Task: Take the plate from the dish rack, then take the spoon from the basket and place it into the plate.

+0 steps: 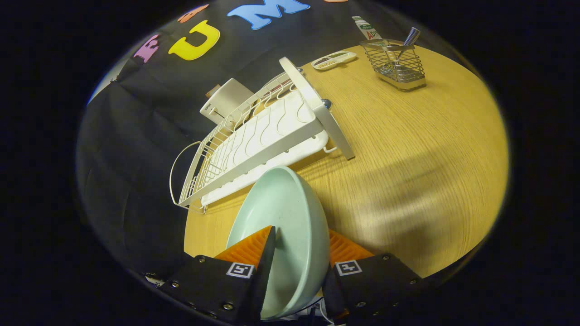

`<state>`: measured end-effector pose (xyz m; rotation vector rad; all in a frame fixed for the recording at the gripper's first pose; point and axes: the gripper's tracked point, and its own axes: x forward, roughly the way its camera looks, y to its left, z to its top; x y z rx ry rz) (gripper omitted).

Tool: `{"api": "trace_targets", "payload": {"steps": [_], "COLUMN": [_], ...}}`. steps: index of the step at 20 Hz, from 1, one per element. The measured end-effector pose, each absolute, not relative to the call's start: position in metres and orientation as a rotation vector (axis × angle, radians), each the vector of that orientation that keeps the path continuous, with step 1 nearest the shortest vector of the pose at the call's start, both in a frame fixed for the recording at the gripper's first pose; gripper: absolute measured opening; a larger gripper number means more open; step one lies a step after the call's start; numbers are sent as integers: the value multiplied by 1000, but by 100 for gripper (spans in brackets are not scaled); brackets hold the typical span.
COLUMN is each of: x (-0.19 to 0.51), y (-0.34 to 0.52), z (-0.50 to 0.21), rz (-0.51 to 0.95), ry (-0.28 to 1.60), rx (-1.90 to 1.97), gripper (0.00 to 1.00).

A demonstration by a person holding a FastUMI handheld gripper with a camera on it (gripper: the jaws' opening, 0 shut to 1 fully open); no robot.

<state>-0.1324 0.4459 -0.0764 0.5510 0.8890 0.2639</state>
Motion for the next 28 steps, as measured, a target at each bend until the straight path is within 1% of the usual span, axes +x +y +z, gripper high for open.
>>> {"api": "trace_targets", "payload": {"steps": [3,4,5,9,14,17,21,24,28], "x": [-132,-134,-136,-127,-89,-64,-27,-13,8], "y": [425,414,407,381,332,294,246,215,188], "z": [-79,-82,-79,-60,5,32,39,37,32], "rz": [177,143,129,85,-2,-90,-212,-302,-388], "ry": [871,874,869,795,586,491,429,404,382], "rx": [500,463,445,386,372,399,444,496,564], "gripper": [52,57,65,65,65,65,65,65,65]}}
